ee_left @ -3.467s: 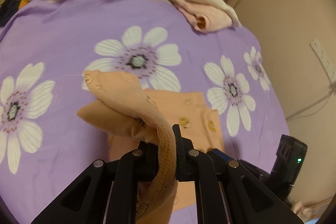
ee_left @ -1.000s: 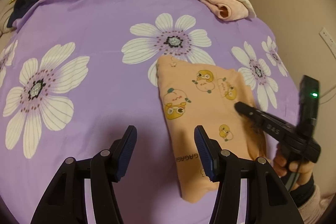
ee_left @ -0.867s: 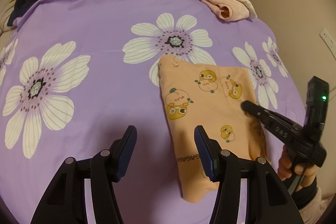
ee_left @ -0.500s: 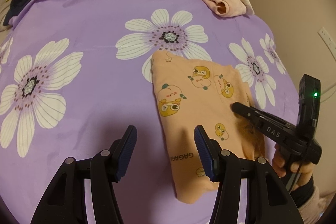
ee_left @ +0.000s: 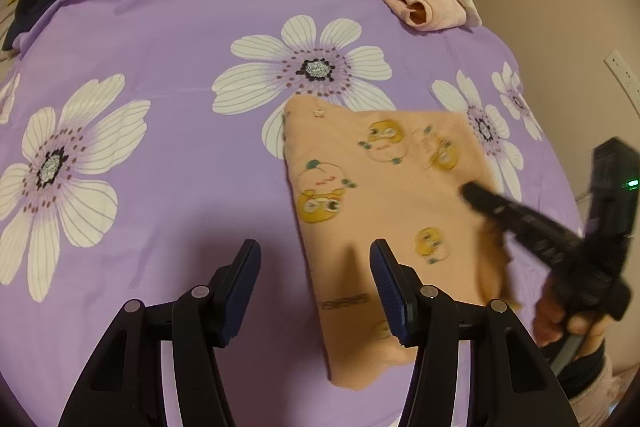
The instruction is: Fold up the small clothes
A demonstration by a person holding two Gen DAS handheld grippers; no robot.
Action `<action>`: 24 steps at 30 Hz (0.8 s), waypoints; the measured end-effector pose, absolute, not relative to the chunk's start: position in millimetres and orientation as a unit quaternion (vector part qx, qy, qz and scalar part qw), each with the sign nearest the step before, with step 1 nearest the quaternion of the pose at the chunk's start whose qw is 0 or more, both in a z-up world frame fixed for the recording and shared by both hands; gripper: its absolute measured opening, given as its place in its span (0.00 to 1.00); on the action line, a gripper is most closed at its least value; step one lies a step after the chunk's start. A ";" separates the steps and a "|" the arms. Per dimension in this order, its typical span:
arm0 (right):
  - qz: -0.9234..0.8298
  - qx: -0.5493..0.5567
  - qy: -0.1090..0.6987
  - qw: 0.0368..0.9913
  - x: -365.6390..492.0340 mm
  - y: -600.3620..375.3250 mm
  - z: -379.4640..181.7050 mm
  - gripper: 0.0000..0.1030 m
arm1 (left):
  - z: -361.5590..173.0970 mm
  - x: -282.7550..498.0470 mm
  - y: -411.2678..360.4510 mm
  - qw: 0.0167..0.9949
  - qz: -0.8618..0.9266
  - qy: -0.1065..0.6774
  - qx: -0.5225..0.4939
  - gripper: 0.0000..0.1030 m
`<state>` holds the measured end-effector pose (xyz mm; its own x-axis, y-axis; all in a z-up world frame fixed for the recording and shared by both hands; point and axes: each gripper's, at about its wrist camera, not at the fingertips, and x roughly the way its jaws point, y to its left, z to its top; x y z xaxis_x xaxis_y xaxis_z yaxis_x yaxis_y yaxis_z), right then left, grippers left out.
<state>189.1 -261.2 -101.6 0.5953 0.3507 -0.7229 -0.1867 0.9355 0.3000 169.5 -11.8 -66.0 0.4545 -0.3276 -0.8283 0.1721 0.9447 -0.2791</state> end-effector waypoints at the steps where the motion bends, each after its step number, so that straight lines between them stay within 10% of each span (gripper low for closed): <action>1: 0.149 0.099 0.412 0.893 187.1 -265.0 -93.6 0.06 | -65.7 170.0 -12.6 0.849 -0.148 0.501 -0.078 0.53; 24: 0.144 0.067 0.384 0.910 146.7 -292.9 -83.9 0.13 | -69.9 226.7 -70.8 0.843 -0.217 0.486 -0.084 0.53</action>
<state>146.7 -292.9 -83.9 0.6637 0.3134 -0.6792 -0.2110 0.9496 0.2320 226.7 -70.8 -69.9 0.4336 -0.4474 -0.7822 0.2847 0.8916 -0.3522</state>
